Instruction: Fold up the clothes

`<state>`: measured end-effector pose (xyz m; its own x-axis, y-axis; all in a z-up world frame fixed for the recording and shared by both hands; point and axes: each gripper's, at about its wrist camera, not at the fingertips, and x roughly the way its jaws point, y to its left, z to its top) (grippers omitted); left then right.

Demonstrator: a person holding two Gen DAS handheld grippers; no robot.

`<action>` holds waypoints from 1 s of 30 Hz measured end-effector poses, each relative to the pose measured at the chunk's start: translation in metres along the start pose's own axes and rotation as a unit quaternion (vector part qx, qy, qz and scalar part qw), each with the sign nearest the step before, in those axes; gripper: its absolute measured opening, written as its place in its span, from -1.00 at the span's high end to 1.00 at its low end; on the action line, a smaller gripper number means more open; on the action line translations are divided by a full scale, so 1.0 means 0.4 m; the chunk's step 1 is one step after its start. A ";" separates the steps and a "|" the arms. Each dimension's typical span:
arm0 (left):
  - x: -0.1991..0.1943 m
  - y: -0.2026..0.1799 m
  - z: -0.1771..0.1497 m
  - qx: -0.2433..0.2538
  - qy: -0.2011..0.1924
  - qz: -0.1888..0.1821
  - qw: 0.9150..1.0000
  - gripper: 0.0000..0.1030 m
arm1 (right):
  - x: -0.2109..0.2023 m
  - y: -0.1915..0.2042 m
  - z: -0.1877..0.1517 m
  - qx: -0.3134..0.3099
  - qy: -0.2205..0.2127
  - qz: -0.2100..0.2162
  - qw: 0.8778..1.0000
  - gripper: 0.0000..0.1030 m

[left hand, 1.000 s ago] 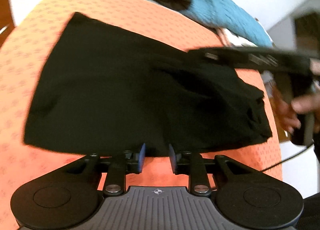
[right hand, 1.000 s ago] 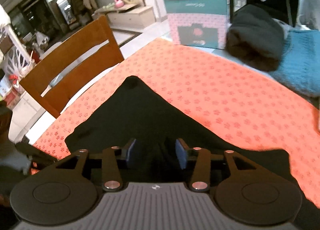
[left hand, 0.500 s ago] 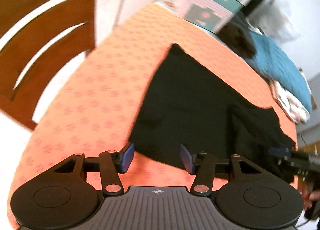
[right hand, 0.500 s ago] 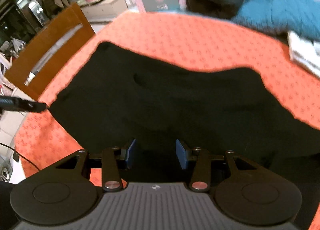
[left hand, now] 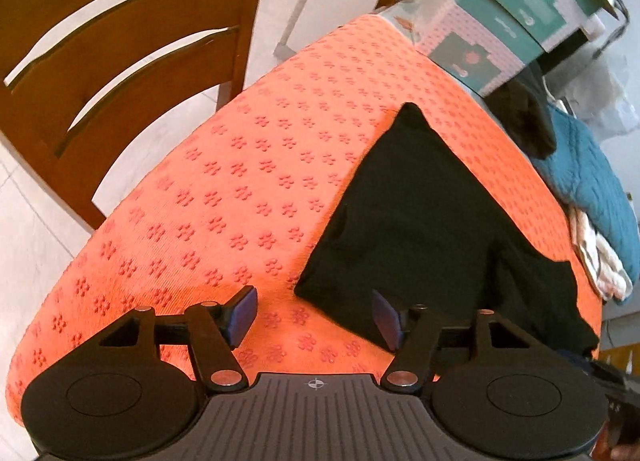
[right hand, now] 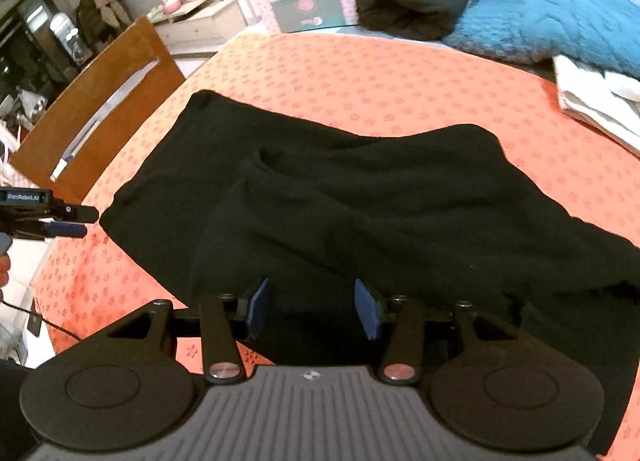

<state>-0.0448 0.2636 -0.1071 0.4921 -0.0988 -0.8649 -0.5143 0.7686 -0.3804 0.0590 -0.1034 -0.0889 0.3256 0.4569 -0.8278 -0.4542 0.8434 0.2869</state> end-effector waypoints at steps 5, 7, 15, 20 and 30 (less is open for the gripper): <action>0.009 0.008 0.004 -0.024 -0.002 0.001 1.000 -0.27 | -0.019 -0.017 -0.018 0.021 -0.006 0.000 1.000 -0.04; 0.014 0.010 0.005 -0.030 -0.002 0.002 1.000 -0.25 | -0.024 -0.024 -0.025 0.029 -0.005 0.001 1.000 -0.04; 0.033 -0.010 0.007 -0.007 -0.005 0.014 1.000 -0.24 | -0.032 -0.043 -0.039 0.048 -0.001 0.001 0.999 -0.05; 0.035 -0.033 0.008 0.012 -0.012 0.023 1.000 0.02 | -0.031 -0.039 -0.033 0.044 -0.001 0.002 0.999 -0.05; 0.070 -0.106 -0.001 0.094 -0.018 0.050 0.994 -0.10 | -0.029 -0.032 -0.031 0.038 0.004 0.004 0.999 -0.05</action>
<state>-0.0094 0.2282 -0.1154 0.4715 0.0048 -0.8818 -0.4241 0.8780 -0.2220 0.0508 -0.1231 -0.0888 0.3147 0.4621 -0.8291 -0.3927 0.8586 0.3296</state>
